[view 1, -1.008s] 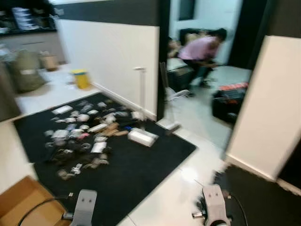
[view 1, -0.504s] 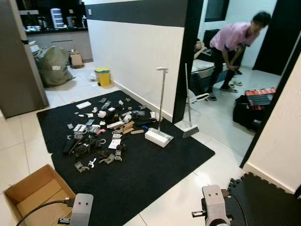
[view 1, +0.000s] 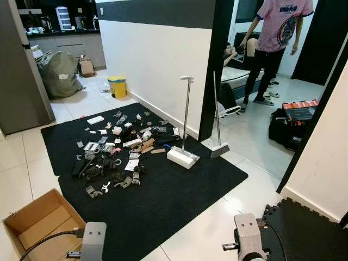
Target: Sweep floor
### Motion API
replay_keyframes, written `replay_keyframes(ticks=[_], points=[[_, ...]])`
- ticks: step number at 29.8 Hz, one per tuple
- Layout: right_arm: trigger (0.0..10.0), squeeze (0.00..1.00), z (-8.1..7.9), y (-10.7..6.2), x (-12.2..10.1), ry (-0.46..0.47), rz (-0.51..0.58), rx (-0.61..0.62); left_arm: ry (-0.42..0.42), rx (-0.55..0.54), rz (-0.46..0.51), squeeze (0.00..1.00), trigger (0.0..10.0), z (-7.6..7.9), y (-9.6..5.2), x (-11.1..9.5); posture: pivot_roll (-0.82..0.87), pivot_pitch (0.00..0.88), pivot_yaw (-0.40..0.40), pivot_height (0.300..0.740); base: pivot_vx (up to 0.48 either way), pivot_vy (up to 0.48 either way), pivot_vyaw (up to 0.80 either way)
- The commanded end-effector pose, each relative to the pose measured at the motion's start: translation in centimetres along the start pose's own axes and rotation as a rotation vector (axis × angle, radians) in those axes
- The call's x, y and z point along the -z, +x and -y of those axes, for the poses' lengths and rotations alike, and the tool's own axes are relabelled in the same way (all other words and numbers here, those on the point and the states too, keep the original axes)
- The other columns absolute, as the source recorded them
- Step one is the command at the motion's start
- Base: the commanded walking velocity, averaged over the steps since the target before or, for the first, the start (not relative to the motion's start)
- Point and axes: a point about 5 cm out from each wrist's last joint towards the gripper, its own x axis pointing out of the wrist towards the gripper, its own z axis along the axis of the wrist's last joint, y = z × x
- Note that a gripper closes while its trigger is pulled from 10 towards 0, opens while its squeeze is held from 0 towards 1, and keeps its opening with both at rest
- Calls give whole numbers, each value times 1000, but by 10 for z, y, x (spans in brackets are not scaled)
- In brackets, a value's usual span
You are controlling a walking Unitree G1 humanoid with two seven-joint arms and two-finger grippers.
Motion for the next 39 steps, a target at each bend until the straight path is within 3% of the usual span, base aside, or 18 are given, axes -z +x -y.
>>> replay_keyframes(ticks=[1,8,11,16,20,29,39], points=[[10000,0,3,-2,3,-14,-9,7,23,26,0,0,10000,3,-3,3,4,91,2,740,0,0,0],[10000,0,17,1,-5,-24,29,67,52,18,52,0,10000,8,0,-7,-11,109,11,740,0,0,0],[10000,0,23,3,-12,21,61,101,57,0,95,0,10000,6,3,-16,-13,108,16,740,0,0,0],[10000,0,17,12,-34,77,147,102,20,-29,175,0,10000,-2,12,-39,-4,103,20,740,0,0,0],[10000,0,6,14,-37,67,151,62,28,-26,170,0,10000,-4,12,-39,-1,93,19,740,0,0,0],[10000,0,0,12,-31,58,128,38,9,-40,165,0,10000,-4,9,-35,5,77,12,740,0,0,0],[10000,0,1,12,-30,52,118,33,17,-33,167,0,10000,-1,9,-36,5,69,10,740,420,0,0]])
